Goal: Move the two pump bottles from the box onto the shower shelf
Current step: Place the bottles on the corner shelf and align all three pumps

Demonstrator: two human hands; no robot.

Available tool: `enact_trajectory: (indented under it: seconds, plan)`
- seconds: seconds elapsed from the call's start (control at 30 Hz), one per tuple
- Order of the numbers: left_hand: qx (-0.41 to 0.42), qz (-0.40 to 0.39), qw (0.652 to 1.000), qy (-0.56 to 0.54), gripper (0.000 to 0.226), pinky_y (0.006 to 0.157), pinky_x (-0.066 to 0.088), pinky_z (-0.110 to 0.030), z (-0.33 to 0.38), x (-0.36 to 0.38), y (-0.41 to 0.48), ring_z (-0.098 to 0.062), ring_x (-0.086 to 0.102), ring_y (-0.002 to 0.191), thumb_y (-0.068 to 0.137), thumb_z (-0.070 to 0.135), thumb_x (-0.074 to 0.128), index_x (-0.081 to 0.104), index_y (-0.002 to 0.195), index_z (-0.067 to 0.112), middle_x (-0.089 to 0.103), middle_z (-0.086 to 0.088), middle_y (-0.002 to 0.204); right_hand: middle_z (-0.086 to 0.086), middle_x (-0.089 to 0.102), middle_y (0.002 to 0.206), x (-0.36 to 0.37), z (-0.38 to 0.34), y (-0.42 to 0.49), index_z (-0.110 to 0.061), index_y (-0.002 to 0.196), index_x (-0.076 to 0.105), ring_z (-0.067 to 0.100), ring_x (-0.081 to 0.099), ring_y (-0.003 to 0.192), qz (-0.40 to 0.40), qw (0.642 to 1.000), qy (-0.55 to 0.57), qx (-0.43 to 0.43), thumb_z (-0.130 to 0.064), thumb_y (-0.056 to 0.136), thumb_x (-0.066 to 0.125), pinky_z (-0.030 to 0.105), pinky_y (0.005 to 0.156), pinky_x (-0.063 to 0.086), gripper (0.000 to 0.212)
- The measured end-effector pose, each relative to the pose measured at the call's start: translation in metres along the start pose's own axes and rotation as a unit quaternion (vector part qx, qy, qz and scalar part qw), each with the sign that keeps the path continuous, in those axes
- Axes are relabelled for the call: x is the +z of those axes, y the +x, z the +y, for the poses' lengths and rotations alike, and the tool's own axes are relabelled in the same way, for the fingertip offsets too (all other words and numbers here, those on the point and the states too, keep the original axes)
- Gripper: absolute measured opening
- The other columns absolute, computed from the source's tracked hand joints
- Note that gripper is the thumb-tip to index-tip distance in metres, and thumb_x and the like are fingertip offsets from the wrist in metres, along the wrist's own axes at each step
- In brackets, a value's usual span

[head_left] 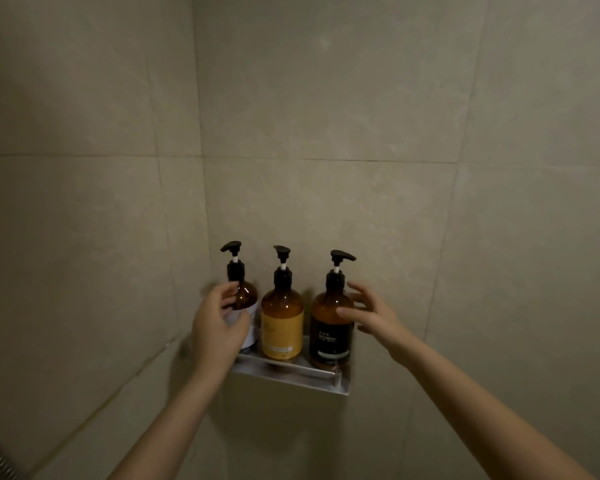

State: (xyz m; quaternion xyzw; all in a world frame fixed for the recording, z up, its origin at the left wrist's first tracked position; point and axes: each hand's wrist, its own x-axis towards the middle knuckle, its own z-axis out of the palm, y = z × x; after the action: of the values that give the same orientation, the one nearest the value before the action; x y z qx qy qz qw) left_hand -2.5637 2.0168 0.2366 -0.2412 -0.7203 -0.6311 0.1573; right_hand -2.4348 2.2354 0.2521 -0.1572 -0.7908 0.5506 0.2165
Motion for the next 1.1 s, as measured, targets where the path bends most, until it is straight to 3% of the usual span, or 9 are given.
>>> enact_trajectory:
  seconds: [0.13,0.3,0.43,0.6,0.73,0.83,0.9,1.0,1.1]
  plan:
    - [0.026,-0.092,0.995,0.026,0.039,0.086,0.052,-0.027,0.019,0.001,0.014,-0.014,0.062,0.101,0.082,0.005,0.062,0.06,0.12,0.013,0.064,-0.001,0.114,-0.001,0.049,0.131,-0.007,-0.015,0.0,-0.025,0.141,0.038,0.016,0.052,0.111,-0.042,0.999,-0.018,-0.003,-0.018,0.081,0.067,0.018,0.07,0.044,0.067]
    - [0.025,-0.145,0.986,0.076,0.054,0.09,0.049,-0.028,0.033,0.012,0.021,-0.018,0.058,0.113,0.078,0.016,0.07,0.053,0.129,0.013,0.059,-0.008,0.129,-0.003,0.054,0.118,-0.003,-0.019,0.002,-0.02,0.131,0.047,0.003,0.054,0.094,-0.05,0.997,-0.064,-0.012,-0.014,0.083,0.068,0.014,0.07,0.044,0.053]
    - [0.001,-0.182,0.977,0.113,0.068,0.094,0.045,-0.032,0.036,0.022,0.023,-0.023,0.053,0.122,0.074,0.02,0.075,0.046,0.135,0.011,0.055,-0.009,0.134,-0.002,0.055,0.118,-0.003,-0.018,0.001,-0.017,0.132,0.048,0.015,0.055,0.107,-0.06,0.996,-0.064,-0.004,-0.012,0.086,0.064,0.013,0.071,0.045,0.049]
    - [-0.008,-0.158,0.976,0.149,0.064,0.081,0.048,-0.028,0.034,0.024,0.023,-0.021,0.061,0.108,0.067,0.029,0.08,0.057,0.124,0.01,0.065,-0.009,0.12,-0.004,0.057,0.114,-0.004,-0.019,0.001,-0.022,0.129,0.048,0.006,0.056,0.099,-0.073,0.996,-0.057,0.001,-0.009,0.088,0.062,0.013,0.073,0.045,0.045]
    - [0.013,-0.154,0.973,0.172,0.058,0.068,0.043,-0.019,0.037,0.026,0.022,-0.017,0.063,0.097,0.066,0.035,0.079,0.063,0.116,0.009,0.069,-0.007,0.111,-0.003,0.058,0.114,-0.003,-0.02,0.001,-0.024,0.124,0.051,0.012,0.056,0.104,-0.068,0.996,-0.048,-0.004,-0.007,0.087,0.061,0.017,0.078,0.047,0.042]
    - [0.03,-0.156,0.97,0.185,0.047,0.055,0.036,-0.012,0.04,0.027,0.022,-0.007,0.058,0.08,0.066,0.038,0.078,0.067,0.105,0.012,0.072,-0.004,0.101,0.001,0.056,0.119,-0.002,-0.023,0.0,-0.018,0.131,0.049,0.021,0.054,0.116,-0.064,0.996,-0.061,0.0,-0.007,0.087,0.061,0.028,0.092,0.046,0.048]
    - [0.03,-0.161,0.968,0.191,0.045,0.053,0.034,-0.011,0.04,0.027,0.023,-0.008,0.059,0.08,0.067,0.04,0.078,0.067,0.102,0.014,0.072,-0.003,0.098,0.001,0.053,0.124,-0.001,-0.027,-0.001,-0.021,0.136,0.045,0.021,0.052,0.116,-0.051,0.995,-0.081,0.002,-0.012,0.086,0.063,0.025,0.085,0.047,0.054]
    - [0.013,-0.172,0.968,0.182,0.059,0.059,0.039,-0.014,0.039,0.025,0.027,-0.016,0.063,0.097,0.067,0.04,0.077,0.063,0.116,0.01,0.068,-0.006,0.112,-0.002,0.05,0.119,-0.001,-0.034,-0.003,-0.028,0.138,0.041,0.016,0.052,0.105,-0.019,0.993,-0.118,0.003,-0.029,0.081,0.07,0.018,0.066,0.046,0.063]
    - [0.001,-0.194,0.964,0.181,0.062,0.079,0.05,-0.03,0.037,0.022,0.034,-0.021,0.061,0.107,0.066,0.035,0.08,0.061,0.12,0.011,0.066,-0.008,0.119,0.002,0.057,0.118,0.002,-0.037,-0.002,-0.022,0.13,0.05,0.016,0.055,0.102,0.011,0.989,-0.145,-0.007,-0.025,0.078,0.073,0.031,0.081,0.052,0.057]
